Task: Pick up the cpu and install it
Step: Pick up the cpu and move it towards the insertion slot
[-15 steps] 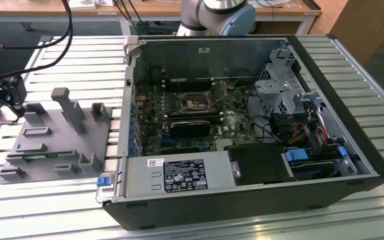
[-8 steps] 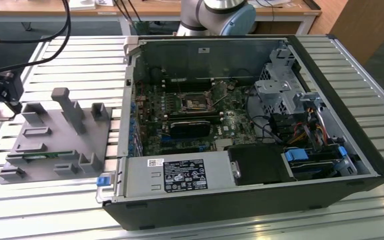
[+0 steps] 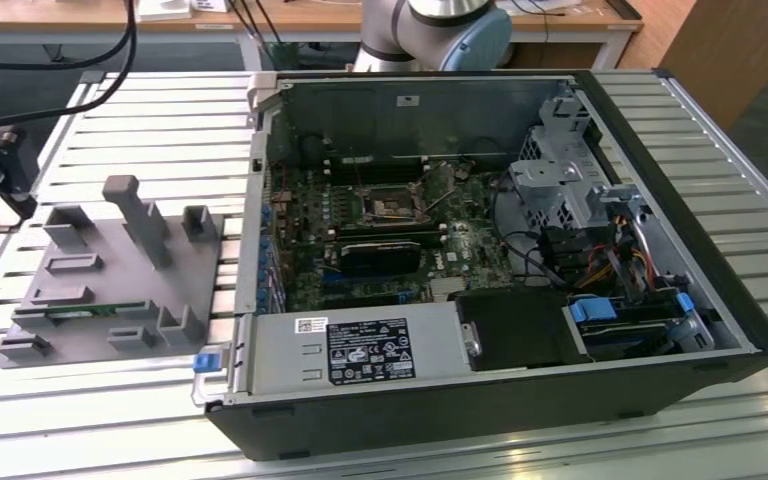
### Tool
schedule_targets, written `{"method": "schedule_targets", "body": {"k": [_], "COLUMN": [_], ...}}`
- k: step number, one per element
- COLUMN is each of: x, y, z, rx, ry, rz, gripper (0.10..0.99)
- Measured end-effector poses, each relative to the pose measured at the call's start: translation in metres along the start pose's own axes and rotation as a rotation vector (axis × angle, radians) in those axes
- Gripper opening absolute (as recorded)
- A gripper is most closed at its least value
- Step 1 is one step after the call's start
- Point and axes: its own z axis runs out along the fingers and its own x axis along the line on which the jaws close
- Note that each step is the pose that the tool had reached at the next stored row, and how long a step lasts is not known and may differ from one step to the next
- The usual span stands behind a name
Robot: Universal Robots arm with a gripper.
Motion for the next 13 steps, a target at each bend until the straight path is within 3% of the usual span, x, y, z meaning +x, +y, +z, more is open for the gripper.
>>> {"method": "schedule_targets", "body": {"k": [13], "x": [0.0006], "y": [0.0017], "z": [-0.0295], "rx": [0.000], "ry": [0.0000], "rz": [0.000], "gripper": [0.529]}}
